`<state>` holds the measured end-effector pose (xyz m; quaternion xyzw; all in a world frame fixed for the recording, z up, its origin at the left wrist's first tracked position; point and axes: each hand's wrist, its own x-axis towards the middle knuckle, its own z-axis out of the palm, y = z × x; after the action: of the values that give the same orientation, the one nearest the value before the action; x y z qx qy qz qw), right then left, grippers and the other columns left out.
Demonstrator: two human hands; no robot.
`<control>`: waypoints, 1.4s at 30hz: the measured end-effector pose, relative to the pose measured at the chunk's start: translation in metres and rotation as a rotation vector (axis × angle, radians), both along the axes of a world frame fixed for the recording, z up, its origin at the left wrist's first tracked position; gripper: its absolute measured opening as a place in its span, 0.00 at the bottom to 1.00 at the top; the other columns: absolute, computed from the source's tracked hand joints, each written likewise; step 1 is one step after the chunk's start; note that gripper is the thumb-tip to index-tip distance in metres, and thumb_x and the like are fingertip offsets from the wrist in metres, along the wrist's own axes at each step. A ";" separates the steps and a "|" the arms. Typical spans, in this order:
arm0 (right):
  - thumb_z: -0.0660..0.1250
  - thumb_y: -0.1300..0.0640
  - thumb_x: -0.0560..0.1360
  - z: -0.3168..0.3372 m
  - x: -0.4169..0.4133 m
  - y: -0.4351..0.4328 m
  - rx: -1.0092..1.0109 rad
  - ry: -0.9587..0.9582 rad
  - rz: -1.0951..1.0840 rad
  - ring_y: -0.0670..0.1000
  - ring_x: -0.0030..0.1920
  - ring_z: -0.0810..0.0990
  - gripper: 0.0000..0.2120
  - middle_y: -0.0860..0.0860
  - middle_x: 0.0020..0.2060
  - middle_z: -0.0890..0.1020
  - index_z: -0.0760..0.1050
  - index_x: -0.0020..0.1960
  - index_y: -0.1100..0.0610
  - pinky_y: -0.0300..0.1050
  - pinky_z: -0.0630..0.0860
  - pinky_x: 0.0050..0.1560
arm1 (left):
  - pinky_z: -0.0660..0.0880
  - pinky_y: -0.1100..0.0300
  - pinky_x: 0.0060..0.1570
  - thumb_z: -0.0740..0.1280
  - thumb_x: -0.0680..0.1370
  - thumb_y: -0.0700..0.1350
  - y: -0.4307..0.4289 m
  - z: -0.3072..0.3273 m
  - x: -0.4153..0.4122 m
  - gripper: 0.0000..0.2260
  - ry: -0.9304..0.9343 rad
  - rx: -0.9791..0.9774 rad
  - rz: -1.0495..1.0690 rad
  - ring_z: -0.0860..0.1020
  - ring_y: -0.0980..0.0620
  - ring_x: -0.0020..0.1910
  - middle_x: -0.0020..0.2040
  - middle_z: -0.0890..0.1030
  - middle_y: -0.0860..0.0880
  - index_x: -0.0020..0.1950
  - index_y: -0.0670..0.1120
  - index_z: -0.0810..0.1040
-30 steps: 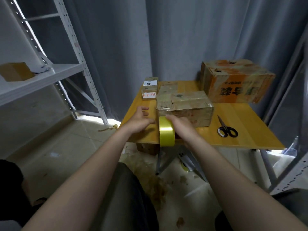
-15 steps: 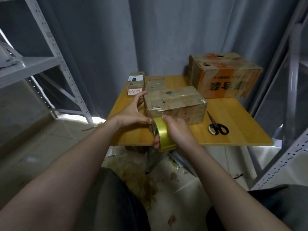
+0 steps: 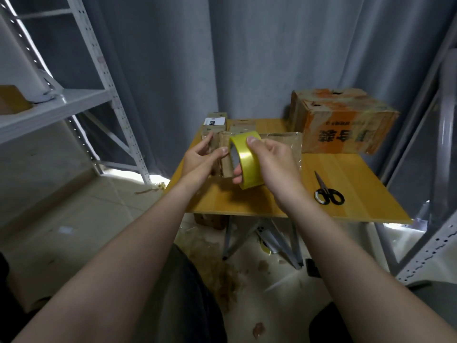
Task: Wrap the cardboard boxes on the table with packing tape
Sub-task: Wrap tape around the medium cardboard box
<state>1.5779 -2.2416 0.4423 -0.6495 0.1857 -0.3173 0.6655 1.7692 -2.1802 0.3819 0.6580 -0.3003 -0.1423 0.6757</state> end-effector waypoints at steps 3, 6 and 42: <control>0.62 0.49 0.86 -0.003 -0.002 0.006 0.024 0.026 -0.029 0.56 0.27 0.84 0.18 0.59 0.31 0.85 0.80 0.52 0.64 0.43 0.81 0.28 | 0.82 0.63 0.54 0.79 0.74 0.50 0.002 0.000 -0.004 0.32 0.052 0.000 0.039 0.84 0.65 0.50 0.55 0.85 0.59 0.77 0.52 0.74; 0.62 0.49 0.85 -0.004 -0.005 0.007 0.049 0.076 -0.042 0.56 0.26 0.83 0.20 0.60 0.30 0.84 0.81 0.50 0.65 0.42 0.79 0.27 | 0.82 0.60 0.56 0.80 0.72 0.51 0.004 -0.001 -0.006 0.33 0.085 -0.005 0.039 0.84 0.64 0.51 0.53 0.86 0.59 0.76 0.51 0.75; 0.63 0.44 0.84 -0.053 0.026 -0.006 0.021 0.418 0.049 0.60 0.34 0.88 0.22 0.59 0.33 0.86 0.80 0.50 0.64 0.55 0.87 0.41 | 0.86 0.46 0.47 0.75 0.68 0.72 0.003 -0.024 0.009 0.32 0.466 0.161 0.002 0.88 0.50 0.47 0.51 0.89 0.51 0.64 0.52 0.83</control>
<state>1.6035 -2.2475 0.3891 -0.6986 0.3074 -0.1572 0.6267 1.7781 -2.1771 0.3580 0.6593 -0.1232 -0.3132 0.6723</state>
